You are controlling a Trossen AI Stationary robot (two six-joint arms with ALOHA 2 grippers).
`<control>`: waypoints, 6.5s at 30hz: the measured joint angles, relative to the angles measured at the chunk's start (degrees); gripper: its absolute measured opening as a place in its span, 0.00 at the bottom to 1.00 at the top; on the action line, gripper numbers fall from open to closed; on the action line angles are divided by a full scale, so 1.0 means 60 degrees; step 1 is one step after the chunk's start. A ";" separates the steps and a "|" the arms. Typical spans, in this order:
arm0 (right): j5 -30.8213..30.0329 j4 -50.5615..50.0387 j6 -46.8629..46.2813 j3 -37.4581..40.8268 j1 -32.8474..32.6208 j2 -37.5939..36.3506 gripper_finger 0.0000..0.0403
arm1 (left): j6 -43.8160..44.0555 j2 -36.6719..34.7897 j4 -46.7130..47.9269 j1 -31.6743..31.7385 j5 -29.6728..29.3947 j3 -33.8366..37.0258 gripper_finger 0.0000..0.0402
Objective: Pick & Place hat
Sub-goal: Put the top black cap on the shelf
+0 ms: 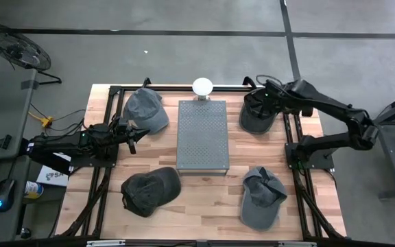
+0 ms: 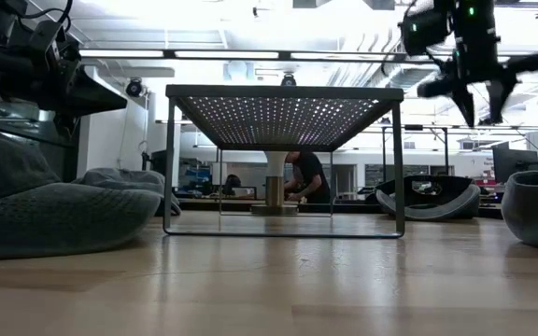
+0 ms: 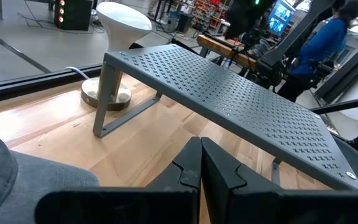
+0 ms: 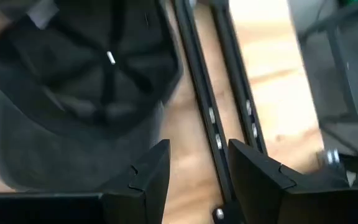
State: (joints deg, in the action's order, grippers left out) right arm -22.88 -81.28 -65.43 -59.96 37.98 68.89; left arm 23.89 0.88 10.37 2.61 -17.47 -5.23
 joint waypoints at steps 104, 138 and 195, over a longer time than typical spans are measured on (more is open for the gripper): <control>-1.1202 0.7414 1.0455 0.1323 -0.8480 -0.4514 0.01 | 0.0002 0.0000 0.0000 0.0001 -0.0044 -0.0001 0.00; -0.9601 1.2768 1.8346 -0.0605 -0.8524 0.2844 0.01 | 0.0000 -0.0001 0.0000 -0.0001 -0.0003 0.0001 0.00; -0.5845 1.0433 1.5686 -0.0963 -0.7361 0.3776 0.15 | 0.0000 -0.0002 0.0000 -0.0001 -0.0033 0.0001 0.00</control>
State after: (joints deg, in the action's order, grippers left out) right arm -57.95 -18.68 28.69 -65.73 -6.18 91.55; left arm 23.89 0.87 10.37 2.60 -17.67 -5.22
